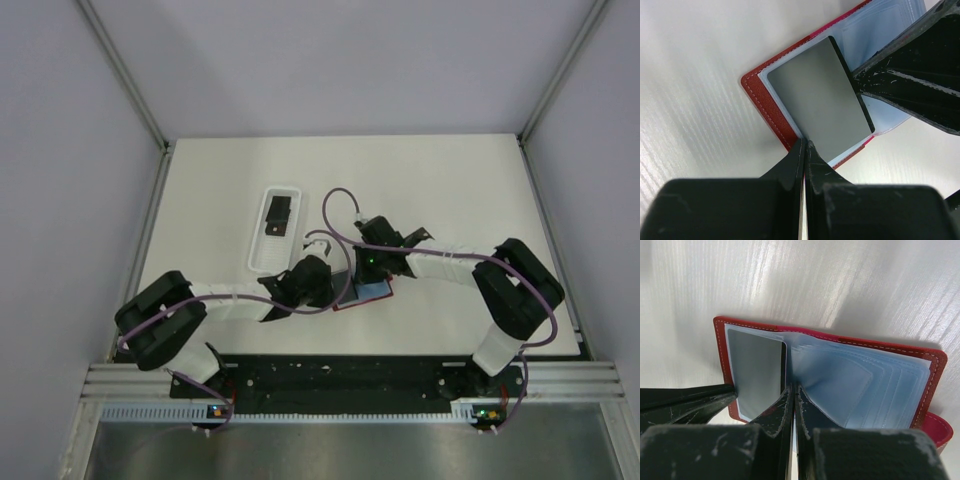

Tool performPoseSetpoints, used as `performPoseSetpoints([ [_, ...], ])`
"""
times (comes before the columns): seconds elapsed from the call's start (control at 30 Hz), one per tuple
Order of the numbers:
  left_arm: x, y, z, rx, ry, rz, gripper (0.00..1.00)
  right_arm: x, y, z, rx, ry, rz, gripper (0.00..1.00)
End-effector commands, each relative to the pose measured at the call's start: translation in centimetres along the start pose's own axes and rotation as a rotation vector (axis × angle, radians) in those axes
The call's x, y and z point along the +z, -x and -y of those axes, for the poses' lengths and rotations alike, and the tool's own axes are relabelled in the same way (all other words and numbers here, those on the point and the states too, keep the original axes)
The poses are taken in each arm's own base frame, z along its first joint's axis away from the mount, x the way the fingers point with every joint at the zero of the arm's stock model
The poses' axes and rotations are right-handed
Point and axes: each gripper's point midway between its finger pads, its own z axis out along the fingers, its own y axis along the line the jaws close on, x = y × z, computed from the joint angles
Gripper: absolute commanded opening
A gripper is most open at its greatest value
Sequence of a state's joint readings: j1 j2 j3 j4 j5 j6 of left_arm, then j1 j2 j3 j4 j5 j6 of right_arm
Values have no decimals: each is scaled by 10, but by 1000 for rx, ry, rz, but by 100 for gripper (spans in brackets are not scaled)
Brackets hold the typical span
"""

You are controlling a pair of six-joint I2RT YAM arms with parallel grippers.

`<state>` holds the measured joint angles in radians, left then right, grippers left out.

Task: Put the credit cards into the card holder
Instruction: Insert the credit card into the card holder.

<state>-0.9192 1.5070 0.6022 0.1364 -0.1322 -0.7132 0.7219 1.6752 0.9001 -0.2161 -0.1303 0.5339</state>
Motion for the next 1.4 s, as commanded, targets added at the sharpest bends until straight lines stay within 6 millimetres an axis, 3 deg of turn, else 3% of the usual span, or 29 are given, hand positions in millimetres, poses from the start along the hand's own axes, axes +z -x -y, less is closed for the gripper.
performPoseSetpoints([
  [0.0, -8, -6, -13, -4, 40, 3, 0, 3, -15, -10, -18, 41, -41, 0],
  [0.67, -18, -7, -26, 10, 82, 21, 0, 5, -18, 2, -30, -16, -53, 0],
  [0.87, -11, -12, -24, 17, 68, -3, 0, 4, -16, -9, -37, 14, -55, 0],
  [1.13, -9, -13, -21, 16, 57, -9, 0, 6, -16, -39, -74, 72, -66, 0],
  [1.37, -10, -15, -26, 12, 75, -9, 0, -15, 6, -33, -91, 6, 38, 0],
])
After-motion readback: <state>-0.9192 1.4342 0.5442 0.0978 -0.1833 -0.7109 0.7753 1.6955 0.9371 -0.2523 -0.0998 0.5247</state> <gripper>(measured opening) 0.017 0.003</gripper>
